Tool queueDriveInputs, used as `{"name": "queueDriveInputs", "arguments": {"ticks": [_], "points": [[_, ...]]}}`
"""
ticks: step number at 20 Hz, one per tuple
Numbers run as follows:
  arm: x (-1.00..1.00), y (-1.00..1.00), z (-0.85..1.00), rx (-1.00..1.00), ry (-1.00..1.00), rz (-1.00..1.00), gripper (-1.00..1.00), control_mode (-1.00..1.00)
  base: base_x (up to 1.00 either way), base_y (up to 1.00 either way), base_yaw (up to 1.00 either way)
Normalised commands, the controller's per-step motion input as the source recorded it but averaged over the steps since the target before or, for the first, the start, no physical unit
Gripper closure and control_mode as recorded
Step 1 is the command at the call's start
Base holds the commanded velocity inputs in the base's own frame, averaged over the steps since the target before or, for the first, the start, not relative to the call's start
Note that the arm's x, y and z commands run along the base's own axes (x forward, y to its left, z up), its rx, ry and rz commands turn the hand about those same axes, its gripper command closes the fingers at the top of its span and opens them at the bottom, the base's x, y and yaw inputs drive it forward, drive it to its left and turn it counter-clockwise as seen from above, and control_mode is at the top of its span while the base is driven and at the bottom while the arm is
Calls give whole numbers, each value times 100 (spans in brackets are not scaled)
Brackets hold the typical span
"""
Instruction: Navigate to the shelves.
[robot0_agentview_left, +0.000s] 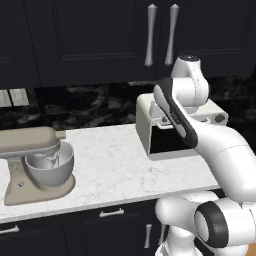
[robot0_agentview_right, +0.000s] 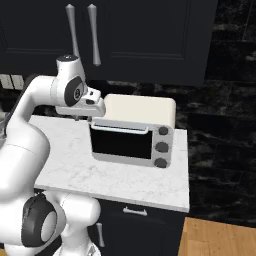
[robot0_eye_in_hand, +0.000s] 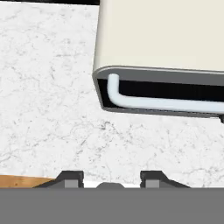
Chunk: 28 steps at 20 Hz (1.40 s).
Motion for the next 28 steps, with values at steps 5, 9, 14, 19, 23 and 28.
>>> {"name": "queueDriveInputs", "arguments": {"ticks": [5,9,14,19,23,28], "points": [[-49,-5,-2,0,0,0,-100,-100,0,0,0],[-80,-2,-19,0,0,0,-100,-100,0,0,0],[-70,6,-40,-5,-4,6,-100,-100,0,0,0],[0,0,0,0,0,0,-100,100,-42,8,57],[0,0,0,0,0,0,-100,100,-4,17,74],[0,0,0,0,0,0,-100,100,0,20,69]]}}
